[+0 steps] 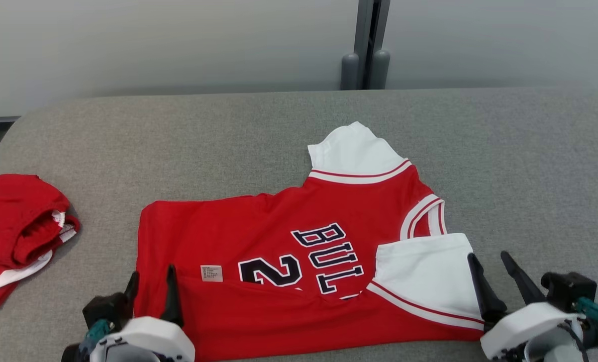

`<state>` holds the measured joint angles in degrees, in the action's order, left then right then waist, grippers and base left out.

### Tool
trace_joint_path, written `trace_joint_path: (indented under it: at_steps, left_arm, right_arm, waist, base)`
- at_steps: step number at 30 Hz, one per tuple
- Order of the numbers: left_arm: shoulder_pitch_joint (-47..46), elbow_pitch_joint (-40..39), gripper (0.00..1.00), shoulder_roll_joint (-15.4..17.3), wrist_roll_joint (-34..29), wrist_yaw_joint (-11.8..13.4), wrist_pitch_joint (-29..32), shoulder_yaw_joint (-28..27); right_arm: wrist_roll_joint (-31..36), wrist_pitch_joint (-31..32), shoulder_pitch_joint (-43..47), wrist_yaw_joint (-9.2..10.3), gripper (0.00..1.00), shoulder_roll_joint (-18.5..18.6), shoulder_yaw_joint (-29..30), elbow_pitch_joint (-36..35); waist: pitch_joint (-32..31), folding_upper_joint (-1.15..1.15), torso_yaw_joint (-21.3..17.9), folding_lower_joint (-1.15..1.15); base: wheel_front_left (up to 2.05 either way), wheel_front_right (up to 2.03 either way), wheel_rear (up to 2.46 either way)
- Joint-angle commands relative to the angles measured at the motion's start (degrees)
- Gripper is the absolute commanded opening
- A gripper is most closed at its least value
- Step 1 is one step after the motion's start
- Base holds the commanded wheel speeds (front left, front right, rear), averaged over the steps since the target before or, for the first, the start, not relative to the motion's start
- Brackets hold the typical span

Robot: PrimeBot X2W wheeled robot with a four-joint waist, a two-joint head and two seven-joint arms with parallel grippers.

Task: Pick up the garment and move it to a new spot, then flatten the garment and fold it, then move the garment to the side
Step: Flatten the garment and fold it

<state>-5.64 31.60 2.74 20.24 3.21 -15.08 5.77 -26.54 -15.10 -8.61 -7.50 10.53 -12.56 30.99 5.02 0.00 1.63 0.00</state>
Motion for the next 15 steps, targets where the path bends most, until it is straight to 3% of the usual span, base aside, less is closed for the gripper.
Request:
trace_joint_path:
  at_steps: [1, 10, 15]
  left_arm:
    - [-2.73, 0.22, 1.00, 0.33, -0.56, 0.55, -0.12, -0.44]
    - [-20.82, 15.56, 1.00, 2.89, -3.84, 0.88, -0.11, -0.84]
    - [-26.28, 21.28, 1.00, 3.81, -4.11, 0.72, 0.01, -0.48]
  right_arm:
    - [0.83, -0.04, -2.12, 0.02, 1.00, -0.04, 0.42, -0.36]
    - [3.41, -0.04, -14.38, 0.02, 1.00, -0.76, -3.45, 2.00]
    - [2.79, -0.03, -16.71, 0.02, 1.00, -1.00, -5.15, 2.11]
  waist:
    - [1.54, 0.00, 0.11, 0.00]
    - [7.60, 0.00, -0.34, 0.00]
    - [9.63, 0.00, -0.50, 0.00]
  base:
    - [0.00, 0.00, 0.00]
    - [0.00, 0.00, 0.00]
    - [0.00, 0.00, 0.00]
